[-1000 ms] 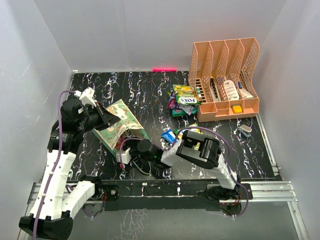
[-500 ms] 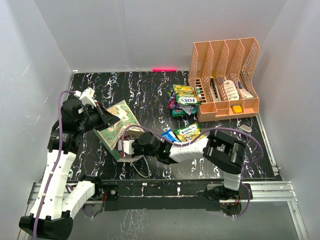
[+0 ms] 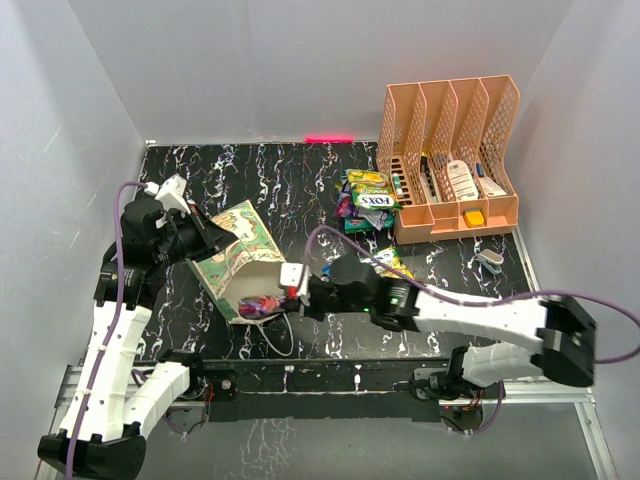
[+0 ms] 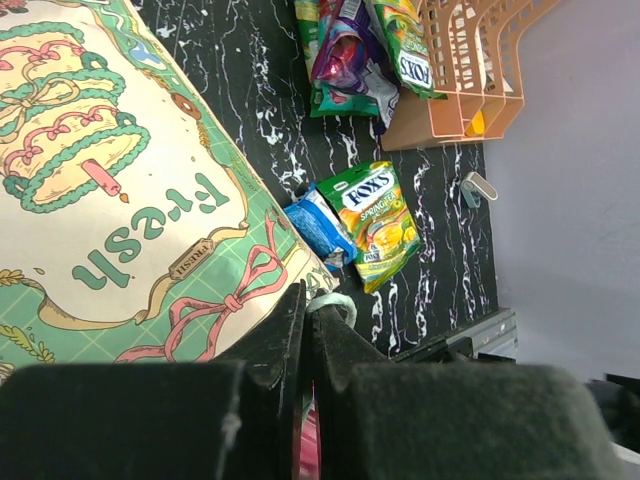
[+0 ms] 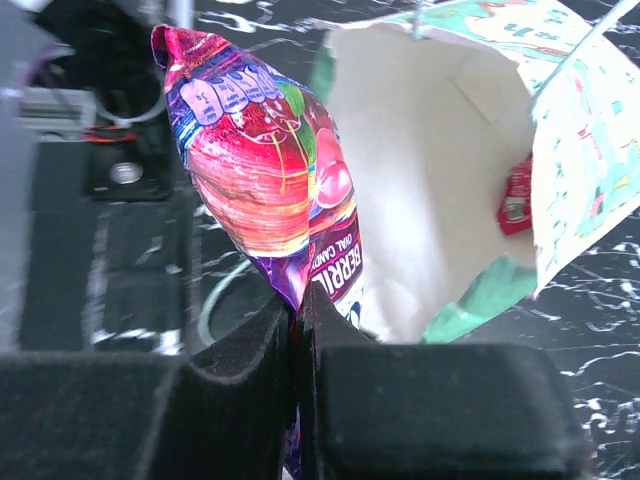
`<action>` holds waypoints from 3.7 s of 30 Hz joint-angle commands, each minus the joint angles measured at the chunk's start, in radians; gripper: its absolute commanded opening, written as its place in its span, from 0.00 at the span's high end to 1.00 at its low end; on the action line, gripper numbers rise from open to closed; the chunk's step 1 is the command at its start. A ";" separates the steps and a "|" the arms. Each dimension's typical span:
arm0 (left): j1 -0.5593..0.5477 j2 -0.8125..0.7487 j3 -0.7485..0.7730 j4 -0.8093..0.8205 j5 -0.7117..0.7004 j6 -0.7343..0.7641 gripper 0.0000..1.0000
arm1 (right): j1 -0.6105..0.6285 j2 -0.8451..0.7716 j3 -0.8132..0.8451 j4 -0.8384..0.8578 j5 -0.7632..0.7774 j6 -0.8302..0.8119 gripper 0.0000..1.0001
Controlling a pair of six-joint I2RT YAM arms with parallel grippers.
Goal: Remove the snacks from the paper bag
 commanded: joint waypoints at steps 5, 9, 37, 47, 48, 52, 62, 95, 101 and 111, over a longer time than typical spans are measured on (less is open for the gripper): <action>0.000 -0.017 0.004 -0.015 -0.051 0.023 1.00 | 0.004 -0.425 -0.105 -0.210 -0.016 0.304 0.93; -0.001 -0.010 0.003 -0.015 -0.054 0.030 1.00 | 0.004 -0.551 -0.098 -0.319 0.339 0.483 0.93; -0.002 -0.012 0.033 -0.043 -0.040 0.039 1.00 | -0.191 0.142 0.130 -0.666 1.191 0.540 0.93; -0.001 -0.003 0.032 -0.016 0.019 0.038 1.00 | -0.191 0.331 0.159 -0.695 1.103 0.620 0.93; -0.001 -0.003 0.030 -0.003 0.034 0.039 1.00 | -0.191 0.334 0.156 -0.683 1.076 0.626 0.93; -0.001 -0.008 0.020 0.029 0.080 0.041 1.00 | -0.191 0.306 0.121 -0.606 0.954 0.637 0.79; 0.000 -0.023 0.015 0.038 0.116 0.059 1.00 | -0.190 0.104 0.106 -0.607 0.918 0.568 0.34; -0.001 -0.030 0.019 0.034 0.158 0.043 1.00 | 0.040 0.707 0.127 1.075 0.461 -0.486 0.45; -0.001 -0.035 0.022 0.032 0.174 0.039 1.00 | -0.001 0.907 0.269 1.196 0.465 -0.512 0.42; -0.001 -0.031 0.036 0.024 0.184 0.039 1.00 | -0.059 1.030 0.373 1.221 0.401 -0.480 0.37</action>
